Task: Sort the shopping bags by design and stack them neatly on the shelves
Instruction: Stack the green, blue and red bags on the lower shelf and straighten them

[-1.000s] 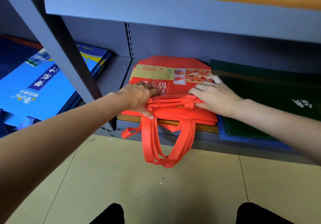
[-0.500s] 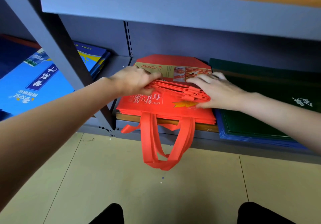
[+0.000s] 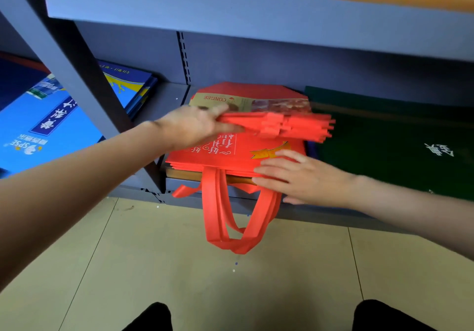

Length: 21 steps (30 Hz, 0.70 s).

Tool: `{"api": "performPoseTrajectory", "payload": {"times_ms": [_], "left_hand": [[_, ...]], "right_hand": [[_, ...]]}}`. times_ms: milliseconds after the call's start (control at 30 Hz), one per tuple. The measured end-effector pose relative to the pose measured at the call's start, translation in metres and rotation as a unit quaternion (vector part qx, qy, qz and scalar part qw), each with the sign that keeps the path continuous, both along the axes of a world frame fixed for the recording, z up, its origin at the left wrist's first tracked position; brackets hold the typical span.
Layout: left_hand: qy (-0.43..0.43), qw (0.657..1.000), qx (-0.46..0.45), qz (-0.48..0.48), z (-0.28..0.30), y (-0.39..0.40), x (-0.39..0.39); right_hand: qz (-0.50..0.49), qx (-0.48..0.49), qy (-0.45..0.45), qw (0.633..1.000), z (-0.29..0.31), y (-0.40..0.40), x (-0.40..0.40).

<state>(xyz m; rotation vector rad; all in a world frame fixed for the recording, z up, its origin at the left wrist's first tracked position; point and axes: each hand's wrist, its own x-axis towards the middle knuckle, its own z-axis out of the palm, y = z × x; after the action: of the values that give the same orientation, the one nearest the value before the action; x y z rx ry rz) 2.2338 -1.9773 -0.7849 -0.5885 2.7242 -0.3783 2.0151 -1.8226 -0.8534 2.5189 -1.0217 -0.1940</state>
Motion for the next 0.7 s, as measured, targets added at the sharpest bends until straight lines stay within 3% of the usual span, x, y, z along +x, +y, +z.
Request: {"api": "performPoseTrajectory", "payload": {"times_ms": [67,133,200,267,333,400,467,533,633,700], "left_hand": [[0.046,0.998,-0.025,0.028,0.013,-0.007,-0.003],[0.082,0.995,-0.04,0.039,0.022,-0.013,-0.006],[0.101,0.994,-0.037,0.037,0.026,-0.017,-0.006],[0.096,0.995,-0.027,0.028,0.025,-0.018,-0.005],[0.07,0.997,-0.021,0.015,0.022,-0.015,-0.005],[0.036,0.999,-0.02,0.018,0.02,-0.011,-0.007],[0.011,0.999,-0.021,0.047,0.019,-0.007,-0.011],[0.001,0.999,-0.032,0.043,0.019,-0.007,-0.014],[0.006,0.999,-0.039,0.029,0.022,-0.012,-0.014],[-0.001,0.999,-0.032,0.028,0.023,-0.013,-0.012]], "right_hand": [[-0.012,0.006,0.03,0.999,-0.011,0.002,0.005],[-0.017,0.013,-0.012,1.0,-0.007,-0.004,0.013],[-0.037,0.092,-0.067,0.993,0.003,-0.011,0.017],[-0.112,0.232,-0.159,0.953,0.014,-0.019,0.015],[-0.179,0.311,-0.224,0.906,0.024,-0.024,0.01],[-0.207,0.282,-0.321,0.88,0.032,-0.027,0.008],[-0.245,0.186,-0.415,0.856,0.036,-0.025,0.01],[-0.3,0.088,-0.464,0.829,0.033,-0.018,0.017],[-0.37,0.051,-0.504,0.779,0.023,-0.013,0.024],[-0.41,0.075,-0.575,0.704,0.019,-0.014,0.028]]}}
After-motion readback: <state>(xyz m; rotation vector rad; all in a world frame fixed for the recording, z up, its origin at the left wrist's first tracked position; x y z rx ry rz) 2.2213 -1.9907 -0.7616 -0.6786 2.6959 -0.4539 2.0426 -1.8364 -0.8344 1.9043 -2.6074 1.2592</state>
